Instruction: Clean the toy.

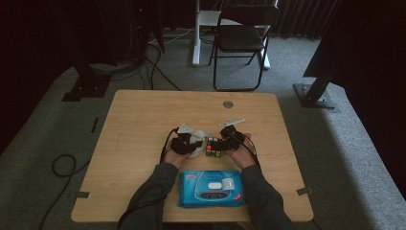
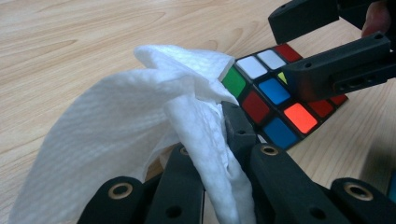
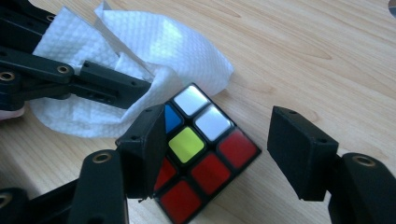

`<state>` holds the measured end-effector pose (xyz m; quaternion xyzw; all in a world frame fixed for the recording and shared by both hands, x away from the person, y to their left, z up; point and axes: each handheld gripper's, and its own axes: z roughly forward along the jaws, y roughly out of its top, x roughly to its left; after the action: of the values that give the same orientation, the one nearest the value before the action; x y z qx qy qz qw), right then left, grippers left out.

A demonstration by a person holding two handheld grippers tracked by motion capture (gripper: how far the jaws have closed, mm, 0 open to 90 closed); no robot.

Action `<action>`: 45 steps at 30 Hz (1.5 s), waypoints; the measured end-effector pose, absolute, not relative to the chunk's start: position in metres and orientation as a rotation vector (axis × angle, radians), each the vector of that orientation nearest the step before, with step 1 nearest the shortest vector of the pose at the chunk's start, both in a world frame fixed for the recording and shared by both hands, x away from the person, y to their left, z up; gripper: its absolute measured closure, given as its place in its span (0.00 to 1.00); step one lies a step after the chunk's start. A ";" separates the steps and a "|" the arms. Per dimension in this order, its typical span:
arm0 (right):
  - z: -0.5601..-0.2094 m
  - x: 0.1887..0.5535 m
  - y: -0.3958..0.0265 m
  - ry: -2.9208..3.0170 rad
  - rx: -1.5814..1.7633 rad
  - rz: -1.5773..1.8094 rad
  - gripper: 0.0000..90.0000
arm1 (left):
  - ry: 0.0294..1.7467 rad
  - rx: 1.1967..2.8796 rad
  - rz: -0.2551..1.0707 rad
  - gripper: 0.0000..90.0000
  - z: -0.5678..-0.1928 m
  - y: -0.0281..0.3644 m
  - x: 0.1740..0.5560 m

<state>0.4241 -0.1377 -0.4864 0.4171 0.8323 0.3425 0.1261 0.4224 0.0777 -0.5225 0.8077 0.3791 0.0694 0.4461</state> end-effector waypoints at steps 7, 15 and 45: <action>-0.492 0.428 -0.145 2.435 1.238 1.118 0.52 | 0.940 2.002 0.177 0.97 -0.523 0.076 0.424; -0.494 0.431 -0.142 2.434 1.238 1.166 0.54 | 0.955 1.989 0.187 0.97 -0.520 0.078 0.425; -0.497 0.433 -0.137 2.388 1.292 1.199 0.54 | 0.919 2.009 0.171 0.97 -0.515 0.080 0.423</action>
<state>0.4328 -0.1367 -0.4970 0.4336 0.8015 0.4025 0.0868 0.4235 0.0796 -0.5149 0.8113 0.3711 0.0689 0.4465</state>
